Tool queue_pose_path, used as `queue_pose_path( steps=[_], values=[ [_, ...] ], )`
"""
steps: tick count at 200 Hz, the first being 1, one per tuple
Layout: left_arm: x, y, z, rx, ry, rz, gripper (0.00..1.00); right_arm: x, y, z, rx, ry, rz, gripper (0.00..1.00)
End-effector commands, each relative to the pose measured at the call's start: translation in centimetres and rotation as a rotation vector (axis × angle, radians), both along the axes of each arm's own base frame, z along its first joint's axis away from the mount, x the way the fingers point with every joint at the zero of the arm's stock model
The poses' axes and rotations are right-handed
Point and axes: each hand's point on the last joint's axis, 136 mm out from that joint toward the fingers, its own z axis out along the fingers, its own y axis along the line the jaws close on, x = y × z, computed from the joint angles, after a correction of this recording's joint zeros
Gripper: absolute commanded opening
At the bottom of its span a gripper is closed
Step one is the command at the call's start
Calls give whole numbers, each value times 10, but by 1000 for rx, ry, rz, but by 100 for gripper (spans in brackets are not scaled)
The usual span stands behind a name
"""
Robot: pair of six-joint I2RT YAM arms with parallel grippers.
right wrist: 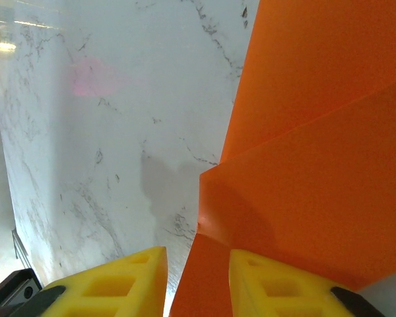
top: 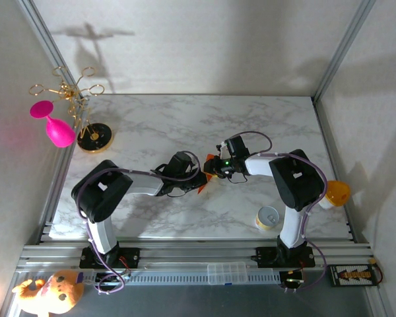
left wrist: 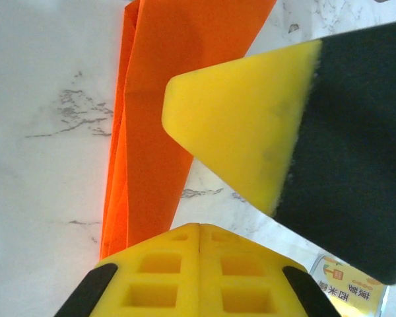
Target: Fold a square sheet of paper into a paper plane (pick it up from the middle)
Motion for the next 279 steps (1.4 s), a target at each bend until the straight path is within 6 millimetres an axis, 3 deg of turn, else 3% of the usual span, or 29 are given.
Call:
queue_pose_path(
  steps=[1, 131, 212, 279],
  values=[
    [-9, 5, -17, 43, 30, -8, 4, -4, 0, -13, -36, 28, 11, 32],
    [-17, 9, -33, 75, 60, -8, 1, -4, -2, -16, -46, 38, 6, 31],
    [-29, 23, -45, 182, 78, -18, 0, -6, -12, -35, -142, 97, -27, 13],
    [-39, 26, -43, 189, 85, -41, 0, -6, -22, -49, -228, 128, -52, 11]
  ],
)
